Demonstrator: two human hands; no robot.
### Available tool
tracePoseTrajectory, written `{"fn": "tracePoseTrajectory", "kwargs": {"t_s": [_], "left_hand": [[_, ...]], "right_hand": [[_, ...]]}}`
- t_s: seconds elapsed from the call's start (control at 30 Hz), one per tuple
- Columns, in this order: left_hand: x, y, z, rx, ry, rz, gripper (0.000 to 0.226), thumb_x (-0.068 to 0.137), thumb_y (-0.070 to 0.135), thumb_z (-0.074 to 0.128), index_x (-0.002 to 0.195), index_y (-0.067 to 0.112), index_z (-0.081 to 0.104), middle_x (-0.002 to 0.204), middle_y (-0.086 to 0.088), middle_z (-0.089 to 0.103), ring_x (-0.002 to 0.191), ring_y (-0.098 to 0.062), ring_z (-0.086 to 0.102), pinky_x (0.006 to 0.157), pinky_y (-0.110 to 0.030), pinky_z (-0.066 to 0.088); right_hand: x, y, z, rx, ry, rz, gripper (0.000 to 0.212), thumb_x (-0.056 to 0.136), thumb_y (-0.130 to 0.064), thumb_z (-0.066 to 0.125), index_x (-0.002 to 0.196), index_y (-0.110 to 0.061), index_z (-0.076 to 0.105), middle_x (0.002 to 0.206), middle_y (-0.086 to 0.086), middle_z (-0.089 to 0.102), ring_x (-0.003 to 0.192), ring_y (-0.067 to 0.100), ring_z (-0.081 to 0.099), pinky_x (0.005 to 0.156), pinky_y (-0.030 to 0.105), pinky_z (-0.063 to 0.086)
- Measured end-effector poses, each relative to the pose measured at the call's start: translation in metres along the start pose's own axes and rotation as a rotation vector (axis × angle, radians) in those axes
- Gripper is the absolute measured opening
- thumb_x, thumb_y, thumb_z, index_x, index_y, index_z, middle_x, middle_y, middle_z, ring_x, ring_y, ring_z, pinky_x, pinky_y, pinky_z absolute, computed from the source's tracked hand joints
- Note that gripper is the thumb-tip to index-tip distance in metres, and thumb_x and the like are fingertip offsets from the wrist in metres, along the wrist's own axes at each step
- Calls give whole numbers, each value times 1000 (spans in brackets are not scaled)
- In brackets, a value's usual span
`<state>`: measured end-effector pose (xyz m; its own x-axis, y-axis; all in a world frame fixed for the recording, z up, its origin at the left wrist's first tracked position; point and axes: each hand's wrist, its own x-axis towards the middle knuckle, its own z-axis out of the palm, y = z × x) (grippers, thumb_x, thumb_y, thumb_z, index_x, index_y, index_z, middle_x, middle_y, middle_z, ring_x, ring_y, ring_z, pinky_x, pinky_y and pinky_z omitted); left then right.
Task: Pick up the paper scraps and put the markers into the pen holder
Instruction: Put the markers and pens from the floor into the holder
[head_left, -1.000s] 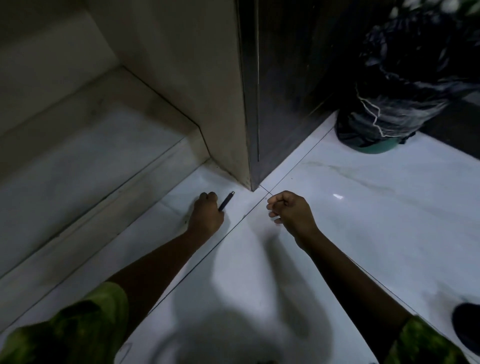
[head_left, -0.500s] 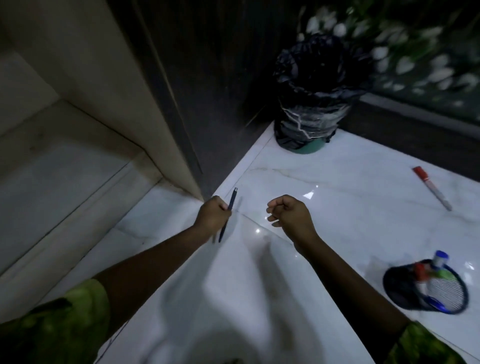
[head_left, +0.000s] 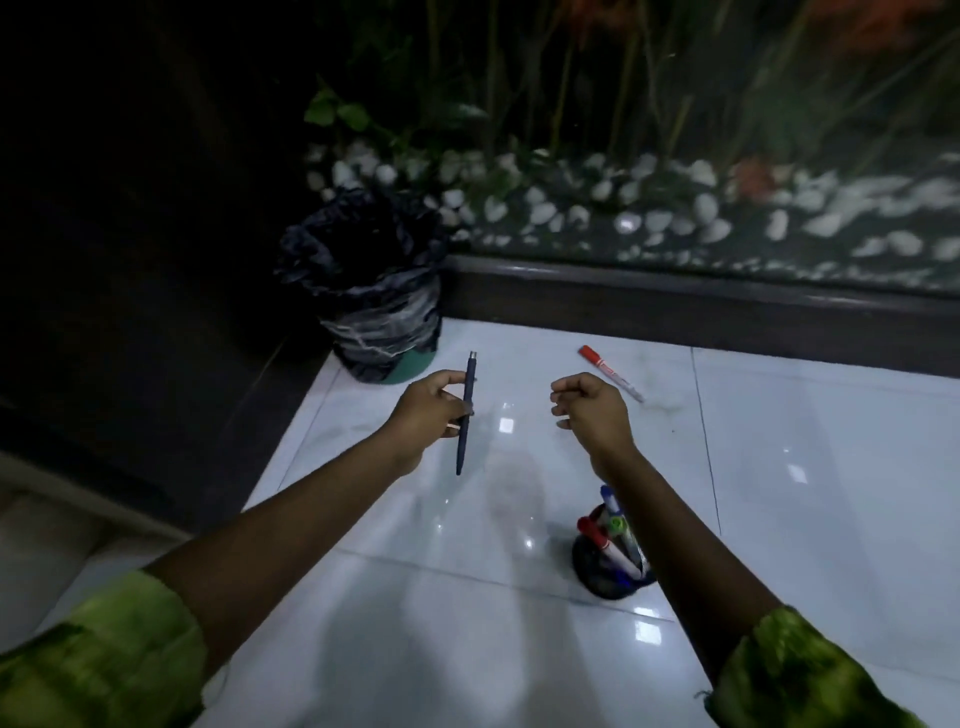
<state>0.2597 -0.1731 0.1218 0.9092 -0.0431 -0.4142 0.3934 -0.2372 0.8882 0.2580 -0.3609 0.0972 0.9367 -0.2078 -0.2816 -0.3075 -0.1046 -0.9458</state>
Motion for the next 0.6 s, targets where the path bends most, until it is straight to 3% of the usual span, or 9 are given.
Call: {"fn": "tracePoseTrajectory", "kwargs": {"t_s": [0.1, 0.2, 0.37, 0.47, 0.6], "left_hand": [[32, 3, 23, -35, -81, 23, 31, 88, -1, 53, 114, 15, 57, 74, -4, 56, 70, -15, 57, 64, -22, 48], [58, 4, 47, -117, -94, 30, 30, 89, -2, 51, 114, 12, 57, 76, -4, 56, 71, -15, 58, 65, -23, 50], [88, -1, 80, -142, -112, 22, 32, 88, -3, 51, 117, 9, 56, 75, -2, 57, 83, -21, 60, 74, -30, 51], [95, -2, 92, -135, -135, 21, 31, 89, -2, 53, 117, 10, 58, 76, 0, 58, 93, -24, 60, 80, -34, 51], [93, 3, 101, -99, -144, 26, 29, 89, 0, 53, 116, 10, 59, 77, 1, 58, 93, -22, 59, 82, -33, 51]], "right_hand": [[49, 22, -21, -115, 116, 56, 22, 88, 0, 48, 97, -7, 67, 108, 11, 64, 93, 20, 57, 85, 34, 50], [89, 44, -38, -358, 85, 110, 30, 88, -3, 53, 116, -8, 62, 132, 10, 53, 106, 21, 53, 89, 30, 46], [144, 66, -45, -725, -14, 166, 49, 88, -2, 54, 134, -20, 47, 158, 6, 11, 141, 29, 24, 107, 38, 37], [157, 78, -45, -986, -62, 137, 46, 91, -9, 49, 136, -16, 43, 156, 9, 17, 139, 30, 25, 108, 40, 34], [137, 95, -53, -1160, 62, -60, 26, 92, -8, 44, 116, 0, 52, 119, 16, 51, 108, 29, 48, 85, 37, 47]]}}
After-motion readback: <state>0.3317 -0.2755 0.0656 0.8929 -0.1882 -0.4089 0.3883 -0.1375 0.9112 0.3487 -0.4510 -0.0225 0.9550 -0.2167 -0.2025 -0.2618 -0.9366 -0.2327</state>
